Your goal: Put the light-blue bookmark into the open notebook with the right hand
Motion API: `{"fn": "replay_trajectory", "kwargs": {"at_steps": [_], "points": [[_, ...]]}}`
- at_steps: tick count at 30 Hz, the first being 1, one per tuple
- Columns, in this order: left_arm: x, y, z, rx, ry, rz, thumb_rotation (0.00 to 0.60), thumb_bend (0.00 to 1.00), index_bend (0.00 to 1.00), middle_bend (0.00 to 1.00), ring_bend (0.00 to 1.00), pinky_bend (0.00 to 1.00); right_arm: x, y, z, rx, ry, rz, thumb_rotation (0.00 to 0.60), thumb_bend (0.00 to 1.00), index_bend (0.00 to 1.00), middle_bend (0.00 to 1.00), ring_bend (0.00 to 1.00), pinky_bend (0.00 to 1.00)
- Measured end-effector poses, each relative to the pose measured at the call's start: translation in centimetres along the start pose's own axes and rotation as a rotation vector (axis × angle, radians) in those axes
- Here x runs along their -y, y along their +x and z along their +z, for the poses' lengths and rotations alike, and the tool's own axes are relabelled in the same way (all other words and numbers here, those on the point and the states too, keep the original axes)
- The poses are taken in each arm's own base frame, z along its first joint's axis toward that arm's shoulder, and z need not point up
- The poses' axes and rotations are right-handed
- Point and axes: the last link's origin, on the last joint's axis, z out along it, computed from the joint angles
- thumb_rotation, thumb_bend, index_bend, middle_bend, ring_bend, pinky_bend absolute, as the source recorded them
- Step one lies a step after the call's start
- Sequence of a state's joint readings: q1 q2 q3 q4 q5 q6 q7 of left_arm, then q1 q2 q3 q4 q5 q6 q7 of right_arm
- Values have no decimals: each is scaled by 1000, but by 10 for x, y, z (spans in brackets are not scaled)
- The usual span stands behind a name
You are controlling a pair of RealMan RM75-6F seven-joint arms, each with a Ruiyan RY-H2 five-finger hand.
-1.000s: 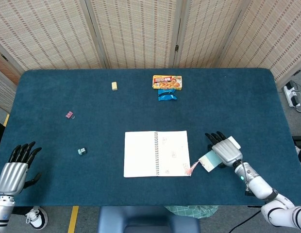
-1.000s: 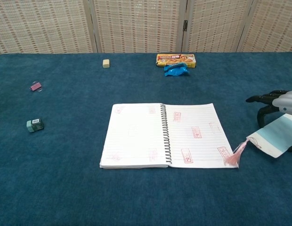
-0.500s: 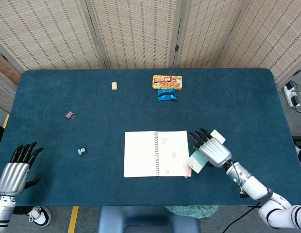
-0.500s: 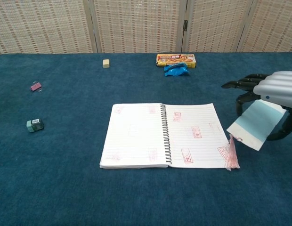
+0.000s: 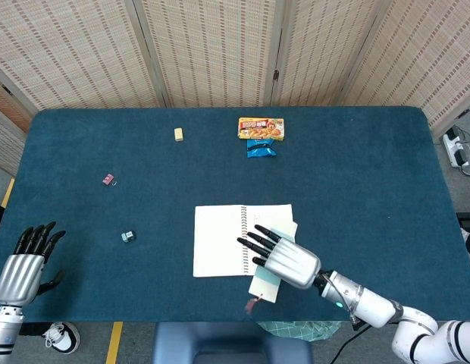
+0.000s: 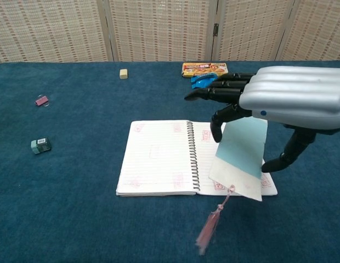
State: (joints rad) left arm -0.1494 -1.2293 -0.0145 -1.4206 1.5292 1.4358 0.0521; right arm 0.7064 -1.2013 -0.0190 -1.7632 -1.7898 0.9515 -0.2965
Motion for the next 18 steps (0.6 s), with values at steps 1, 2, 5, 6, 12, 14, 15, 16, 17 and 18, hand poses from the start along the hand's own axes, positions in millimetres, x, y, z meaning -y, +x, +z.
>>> {"fn": "replay_trajectory", "kwargs": {"at_steps": [1,2,5,6,12,14,15,16,17,18], "points": [[0,-1,0,2,2,1,600,332,174,74,0,0,0,-1,0,9,8,-3,600,147,514,37,0,0],[0,-1,1,2,3,2,600,332,174,75,0,0,1,-1,0,19,17,-12,600,148,515,37,0,0],[0,-2,2,4,7,2,600,333,174,75,0,0,0,-9,0,63,46,-46,600,149,520,40,0,0],[1,-2,3,4,8,3,600,332,173,75,0,0,0,-12,0,75,55,-55,600,149,520,39,0,0],[2,-1,3,0,15,-1,600,332,170,74,0,0,-11,-30,4,98,101,-95,600,149,521,31,0,0],[2,-1,3,0,17,-2,600,332,170,74,0,0,-14,-34,7,94,119,-119,600,149,521,31,0,0],[2,-1,3,1,19,-3,600,332,170,74,0,0,-16,-37,10,90,132,-137,600,149,521,32,0,0],[3,-1,3,2,19,-4,600,332,170,74,0,0,-17,-39,13,88,143,-150,600,148,521,32,0,0],[3,-1,3,2,20,-5,600,332,170,74,0,0,-17,-41,15,86,154,-164,600,148,521,31,0,0],[3,-1,4,3,21,-7,600,332,170,74,0,0,-18,-43,19,83,168,-182,600,148,521,31,0,0]]}}
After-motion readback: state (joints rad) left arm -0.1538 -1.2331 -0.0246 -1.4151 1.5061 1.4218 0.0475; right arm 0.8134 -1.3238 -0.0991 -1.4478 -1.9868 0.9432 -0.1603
